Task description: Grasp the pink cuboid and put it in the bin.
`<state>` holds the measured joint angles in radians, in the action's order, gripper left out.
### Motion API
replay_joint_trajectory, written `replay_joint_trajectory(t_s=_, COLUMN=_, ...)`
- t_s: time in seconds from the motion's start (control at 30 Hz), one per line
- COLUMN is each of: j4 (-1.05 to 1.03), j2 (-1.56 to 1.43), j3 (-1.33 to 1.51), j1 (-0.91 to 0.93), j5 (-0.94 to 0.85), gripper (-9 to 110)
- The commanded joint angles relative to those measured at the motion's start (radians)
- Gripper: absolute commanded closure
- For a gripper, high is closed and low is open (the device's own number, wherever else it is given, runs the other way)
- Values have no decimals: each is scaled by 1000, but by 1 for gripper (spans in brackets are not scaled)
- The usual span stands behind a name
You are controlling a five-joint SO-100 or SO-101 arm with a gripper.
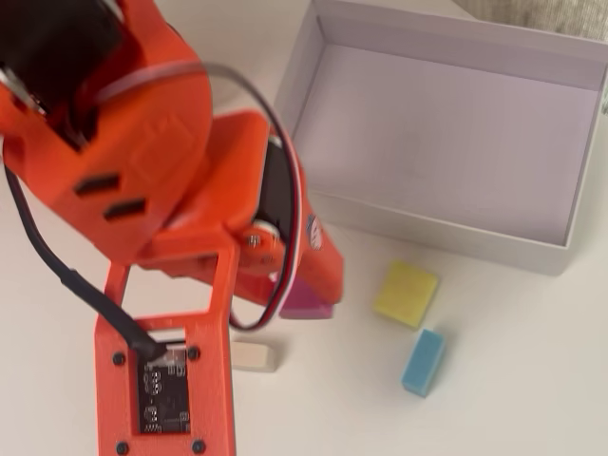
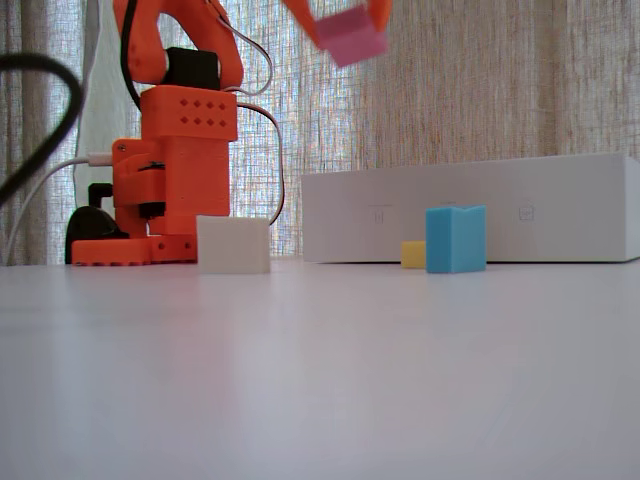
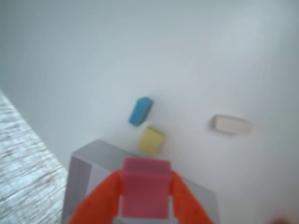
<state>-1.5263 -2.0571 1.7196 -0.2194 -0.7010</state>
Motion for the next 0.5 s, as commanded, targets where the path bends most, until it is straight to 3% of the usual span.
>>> replay_joint_trajectory(t_s=0.0, j4=-3, j2=-52, j3=-127, j1=-104, j5=21, gripper=110)
replay_joint_trajectory(t_s=0.23, j4=92, j2=-118, j3=-43, j1=-390, j5=66, gripper=110)
replay_joint_trajectory(t_s=0.47, j4=259, j2=-219, j3=319, j1=-517, j5=57, gripper=110)
